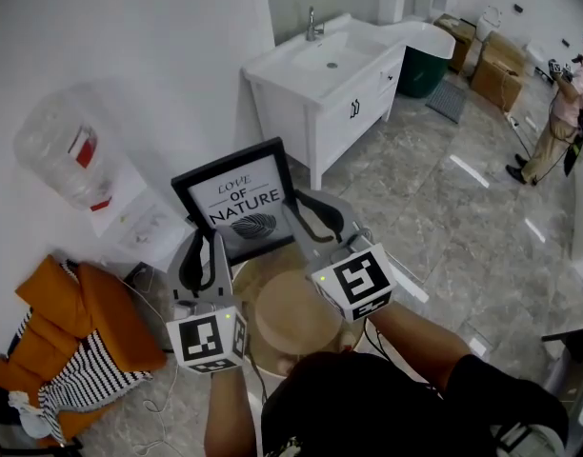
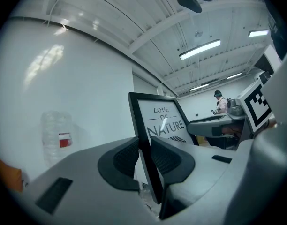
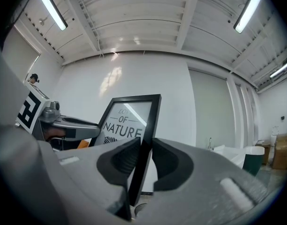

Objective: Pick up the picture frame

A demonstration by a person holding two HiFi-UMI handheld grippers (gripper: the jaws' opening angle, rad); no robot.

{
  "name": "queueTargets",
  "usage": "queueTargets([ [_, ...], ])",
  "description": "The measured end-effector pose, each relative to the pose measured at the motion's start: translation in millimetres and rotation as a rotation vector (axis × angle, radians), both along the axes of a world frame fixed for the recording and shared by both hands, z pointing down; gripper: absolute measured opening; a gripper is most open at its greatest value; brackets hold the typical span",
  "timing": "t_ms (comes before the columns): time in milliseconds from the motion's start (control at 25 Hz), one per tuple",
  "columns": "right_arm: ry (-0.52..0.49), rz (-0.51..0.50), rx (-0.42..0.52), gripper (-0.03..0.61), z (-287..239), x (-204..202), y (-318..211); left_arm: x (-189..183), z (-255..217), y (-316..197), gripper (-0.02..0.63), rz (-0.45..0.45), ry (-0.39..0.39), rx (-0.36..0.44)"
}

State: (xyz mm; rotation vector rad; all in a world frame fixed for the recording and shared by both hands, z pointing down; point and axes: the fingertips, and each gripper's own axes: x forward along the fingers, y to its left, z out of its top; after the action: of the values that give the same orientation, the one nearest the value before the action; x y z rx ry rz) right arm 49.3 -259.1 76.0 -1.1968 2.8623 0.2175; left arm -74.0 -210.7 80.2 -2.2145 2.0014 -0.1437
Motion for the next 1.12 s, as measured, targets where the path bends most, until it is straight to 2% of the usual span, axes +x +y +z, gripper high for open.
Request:
queueTargets([
  [400, -0.047, 0.013, 0.032, 0.074, -14, 6, 7, 7, -18, 10, 0.087, 0.006, -0.049, 0.074],
  [1120, -0.088, 0.029, 0.103, 0.069, -28, 14, 15, 14, -30, 18, 0.086, 0.003, -0.056, 0.136],
])
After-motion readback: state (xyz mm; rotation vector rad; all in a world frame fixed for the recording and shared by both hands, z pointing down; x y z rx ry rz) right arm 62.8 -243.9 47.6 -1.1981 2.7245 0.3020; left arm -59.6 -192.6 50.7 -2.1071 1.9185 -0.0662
